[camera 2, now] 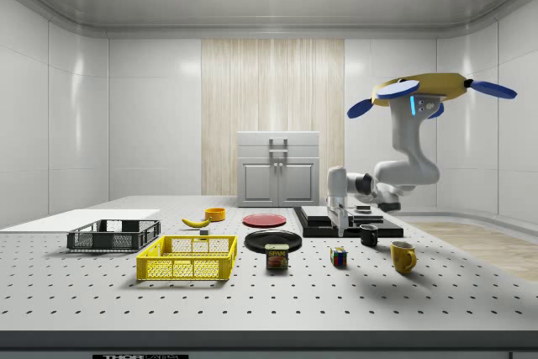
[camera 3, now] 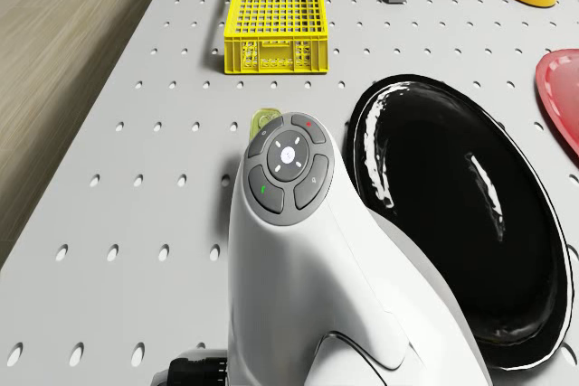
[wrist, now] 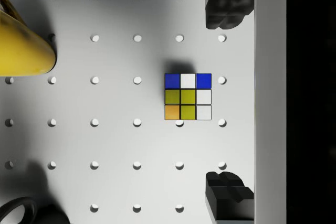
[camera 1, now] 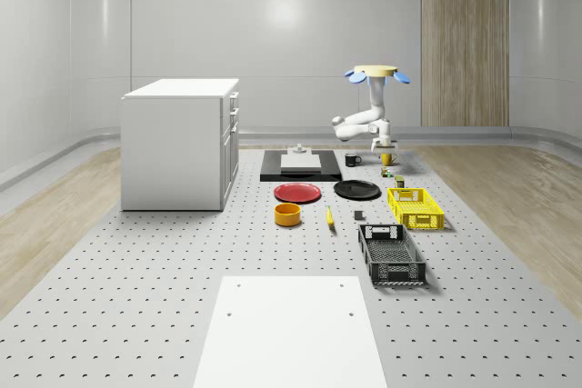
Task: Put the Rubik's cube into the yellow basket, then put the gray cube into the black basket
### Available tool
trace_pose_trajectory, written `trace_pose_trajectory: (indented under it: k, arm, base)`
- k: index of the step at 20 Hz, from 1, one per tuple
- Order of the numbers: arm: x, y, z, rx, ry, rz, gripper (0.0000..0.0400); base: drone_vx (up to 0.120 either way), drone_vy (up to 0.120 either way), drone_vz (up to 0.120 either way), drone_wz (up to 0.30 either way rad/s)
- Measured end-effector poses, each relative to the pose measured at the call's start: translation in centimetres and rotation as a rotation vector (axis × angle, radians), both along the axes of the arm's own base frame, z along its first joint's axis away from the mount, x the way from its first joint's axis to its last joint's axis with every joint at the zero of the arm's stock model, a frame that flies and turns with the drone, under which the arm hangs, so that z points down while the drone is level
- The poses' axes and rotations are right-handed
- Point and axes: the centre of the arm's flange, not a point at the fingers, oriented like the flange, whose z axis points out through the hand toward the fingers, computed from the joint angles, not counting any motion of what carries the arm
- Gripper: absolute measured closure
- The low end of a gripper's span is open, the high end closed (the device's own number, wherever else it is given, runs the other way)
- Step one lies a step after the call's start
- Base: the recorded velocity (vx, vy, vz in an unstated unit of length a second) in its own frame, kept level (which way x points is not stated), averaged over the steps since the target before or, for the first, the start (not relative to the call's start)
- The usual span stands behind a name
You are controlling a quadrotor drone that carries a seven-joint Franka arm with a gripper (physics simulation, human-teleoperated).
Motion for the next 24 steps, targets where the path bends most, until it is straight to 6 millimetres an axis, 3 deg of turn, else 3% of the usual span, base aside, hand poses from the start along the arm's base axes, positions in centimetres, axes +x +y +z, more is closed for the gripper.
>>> trace_pose_trajectory:
  k: [8, 24]
  arm:
    - [0.0, 0.0, 0.0, 0.000, 0.000, 0.000, 0.0000]
    - [0.0, 0.0, 4.3, 0.000, 0.000, 0.001, 0.0000]
  base:
    - [0.000, 0.000, -0.120, 0.000]
    - [0.000, 0.000, -0.002, 0.000]
